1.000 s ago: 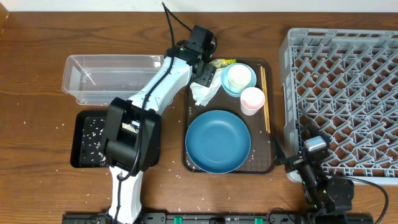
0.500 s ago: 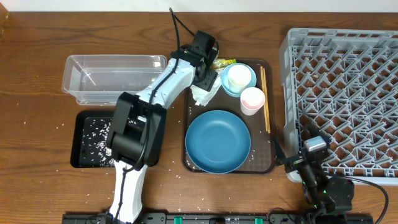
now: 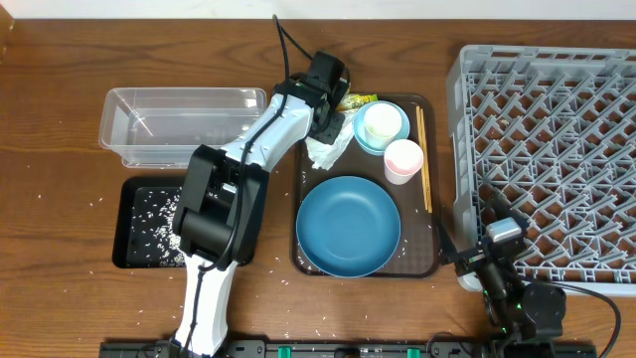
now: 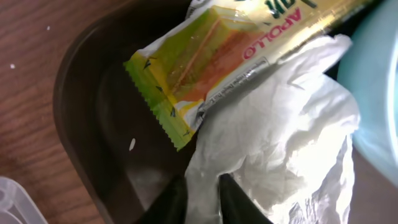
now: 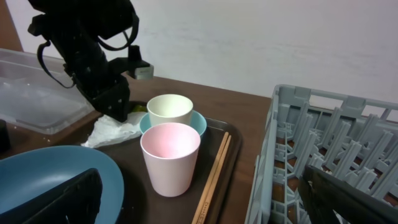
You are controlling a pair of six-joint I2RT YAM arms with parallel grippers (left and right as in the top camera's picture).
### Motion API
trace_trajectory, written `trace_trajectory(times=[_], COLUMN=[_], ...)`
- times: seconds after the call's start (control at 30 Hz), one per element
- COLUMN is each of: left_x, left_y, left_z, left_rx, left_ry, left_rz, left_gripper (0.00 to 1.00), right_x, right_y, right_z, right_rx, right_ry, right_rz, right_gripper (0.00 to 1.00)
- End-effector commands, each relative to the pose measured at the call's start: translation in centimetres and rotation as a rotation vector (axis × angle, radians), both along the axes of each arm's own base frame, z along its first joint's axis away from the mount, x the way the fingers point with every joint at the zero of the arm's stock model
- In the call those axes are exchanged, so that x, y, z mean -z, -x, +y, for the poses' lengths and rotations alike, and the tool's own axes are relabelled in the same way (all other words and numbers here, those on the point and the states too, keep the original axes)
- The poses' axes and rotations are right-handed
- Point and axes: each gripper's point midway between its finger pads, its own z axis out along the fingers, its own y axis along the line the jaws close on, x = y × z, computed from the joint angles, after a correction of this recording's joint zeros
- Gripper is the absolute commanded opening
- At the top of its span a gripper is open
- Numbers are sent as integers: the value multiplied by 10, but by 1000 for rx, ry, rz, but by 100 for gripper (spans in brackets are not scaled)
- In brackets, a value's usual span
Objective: Sort waste into correct bins and load items into the dishwasher rack
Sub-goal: 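Grasp the white tissue with the left gripper, then carry the tissue left and drop it into the clear plastic bin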
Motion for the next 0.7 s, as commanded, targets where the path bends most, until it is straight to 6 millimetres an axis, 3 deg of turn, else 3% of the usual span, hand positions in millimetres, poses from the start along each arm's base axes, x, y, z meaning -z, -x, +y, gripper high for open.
trace_trajectory(times=[0.0, 0.03, 0.23, 0.5, 0.67], left_x=[-2, -3, -34, -133, -183], left_y=[-4, -4, -6, -2, 6], left_z=[-1, -1, -2, 0, 12], left_rx=[1, 1, -38, -77, -92], left_ry=[2, 4, 40, 137, 169], left_rz=[-9, -12, -53, -207, -289], left_gripper=[11, 6, 6, 6, 6], right_x=[1, 1, 1, 1, 1], right_y=[2, 2, 2, 2, 2], right_z=[6, 6, 6, 6, 6], right_rx=[-24, -23, -23, -23, -24], right_ry=[-2, -2, -2, -2, -2], right_rz=[1, 1, 1, 1, 1], right_gripper=[99, 99, 99, 99, 99])
